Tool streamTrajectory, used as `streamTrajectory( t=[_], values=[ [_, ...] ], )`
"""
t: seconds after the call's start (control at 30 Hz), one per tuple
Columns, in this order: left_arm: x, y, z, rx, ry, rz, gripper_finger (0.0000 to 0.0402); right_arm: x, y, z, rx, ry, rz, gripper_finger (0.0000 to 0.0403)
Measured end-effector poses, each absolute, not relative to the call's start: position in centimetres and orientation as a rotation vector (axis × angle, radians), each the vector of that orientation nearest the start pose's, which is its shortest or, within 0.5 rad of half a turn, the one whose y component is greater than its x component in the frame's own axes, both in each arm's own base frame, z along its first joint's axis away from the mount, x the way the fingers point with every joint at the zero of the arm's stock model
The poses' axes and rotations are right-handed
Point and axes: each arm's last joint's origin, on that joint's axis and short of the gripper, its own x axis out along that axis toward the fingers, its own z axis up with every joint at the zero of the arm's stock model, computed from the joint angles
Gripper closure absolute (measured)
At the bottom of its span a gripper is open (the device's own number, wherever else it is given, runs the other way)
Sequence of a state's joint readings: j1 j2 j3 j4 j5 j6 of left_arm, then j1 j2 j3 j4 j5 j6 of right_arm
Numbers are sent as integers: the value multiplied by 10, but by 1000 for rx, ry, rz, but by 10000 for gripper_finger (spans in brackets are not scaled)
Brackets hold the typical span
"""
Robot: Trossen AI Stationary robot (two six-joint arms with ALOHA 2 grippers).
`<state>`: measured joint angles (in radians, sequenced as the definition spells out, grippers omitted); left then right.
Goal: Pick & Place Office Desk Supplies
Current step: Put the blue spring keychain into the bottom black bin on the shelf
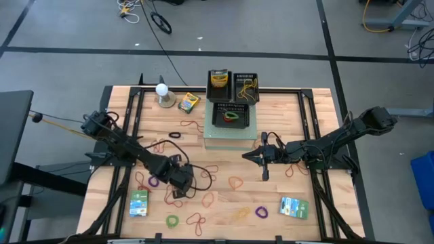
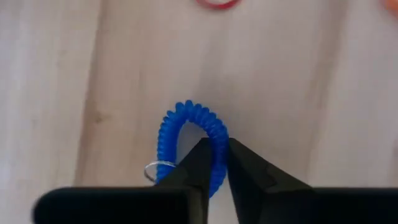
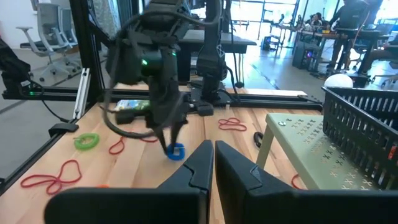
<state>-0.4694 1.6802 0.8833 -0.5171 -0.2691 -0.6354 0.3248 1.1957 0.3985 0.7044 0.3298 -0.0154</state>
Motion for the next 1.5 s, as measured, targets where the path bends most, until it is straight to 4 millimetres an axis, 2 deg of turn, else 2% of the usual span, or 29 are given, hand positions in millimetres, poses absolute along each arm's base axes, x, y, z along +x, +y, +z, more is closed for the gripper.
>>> streamTrajectory(
  t=[0.1,0.23,0.4,0.57,0.73,0.97,1.1,1.3,1.5],
  values=[
    [261,-126,143,-63,1207,196,391,223,65,207,-46,92,-4,376],
    [260,-130,156,-86,1206,182,392,223,65,207,-47,92,-4,376],
    [257,-135,191,-100,1055,173,392,223,65,206,-48,97,-3,376],
    [247,-127,225,-132,885,207,392,223,65,206,-50,102,-3,376],
    [243,-110,258,-210,715,231,392,223,65,205,-50,103,-3,375],
    [252,-85,290,-311,492,220,391,224,63,205,-31,106,-15,375],
    [263,-71,310,-322,439,198,391,224,62,203,-30,127,-16,376],
    [280,-44,340,-240,360,264,391,224,62,204,-27,116,-16,375],
    [296,-17,347,-169,365,298,391,224,62,205,-24,107,-16,376]
  ],
)
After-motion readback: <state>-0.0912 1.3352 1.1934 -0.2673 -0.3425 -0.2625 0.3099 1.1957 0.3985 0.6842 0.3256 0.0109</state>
